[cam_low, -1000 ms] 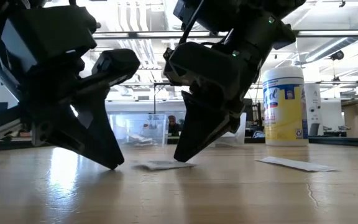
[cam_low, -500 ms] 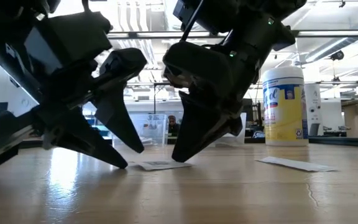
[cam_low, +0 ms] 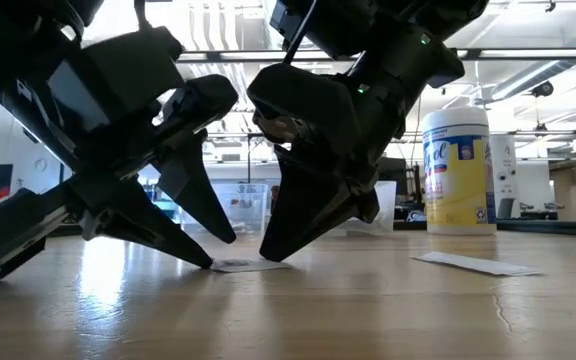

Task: Pick & Place First Aid Supplies
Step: Put the gray towelette pack into the right transparent bin

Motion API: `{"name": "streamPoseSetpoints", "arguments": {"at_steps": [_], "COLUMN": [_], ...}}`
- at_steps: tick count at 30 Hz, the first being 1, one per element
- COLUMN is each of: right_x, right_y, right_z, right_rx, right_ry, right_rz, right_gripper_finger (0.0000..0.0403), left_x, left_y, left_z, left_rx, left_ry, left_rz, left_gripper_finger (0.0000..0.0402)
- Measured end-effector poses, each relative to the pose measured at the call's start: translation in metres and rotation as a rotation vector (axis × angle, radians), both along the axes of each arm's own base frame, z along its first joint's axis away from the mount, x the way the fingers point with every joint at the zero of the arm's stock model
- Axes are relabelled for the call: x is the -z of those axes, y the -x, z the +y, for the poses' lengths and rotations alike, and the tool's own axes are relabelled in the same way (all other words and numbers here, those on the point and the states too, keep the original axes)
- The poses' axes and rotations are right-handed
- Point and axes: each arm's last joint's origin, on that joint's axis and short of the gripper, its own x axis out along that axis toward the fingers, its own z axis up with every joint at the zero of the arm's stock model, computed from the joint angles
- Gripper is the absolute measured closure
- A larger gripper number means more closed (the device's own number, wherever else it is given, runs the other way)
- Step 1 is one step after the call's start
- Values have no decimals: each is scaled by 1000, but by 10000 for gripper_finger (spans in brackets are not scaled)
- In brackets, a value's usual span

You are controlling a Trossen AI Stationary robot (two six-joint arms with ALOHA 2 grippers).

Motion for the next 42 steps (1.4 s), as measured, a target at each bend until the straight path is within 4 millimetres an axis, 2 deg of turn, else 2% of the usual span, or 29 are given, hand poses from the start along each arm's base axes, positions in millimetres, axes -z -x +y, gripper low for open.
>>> {"name": "streamPoseSetpoints", "arguments": {"at_steps": [11, 20, 25, 31, 42], "right_x": [1, 0, 0, -1, -1], "right_y": [0, -1, -1, -2, -3], "right_z": [-1, -3, -3, -2, -2], "right_rx": [-9, -6, -3, -33, -45], "right_ry": [4, 3, 0, -23, -21], "right_rz": [-1, 3, 3, -3, -11], "right_gripper_finger": [360, 360, 360, 360, 360], "left_x": [3, 5, 6, 6, 1], "left_y": [3, 5, 5, 4, -1], "left_z": [3, 2, 2, 3, 1], "left_rx": [-7, 86, 111, 56, 61], "left_ry": [-29, -46, -2, 72, 107], "left_rz": [43, 98, 126, 122, 133], "left_gripper_finger": [294, 326, 351, 375, 380]}}
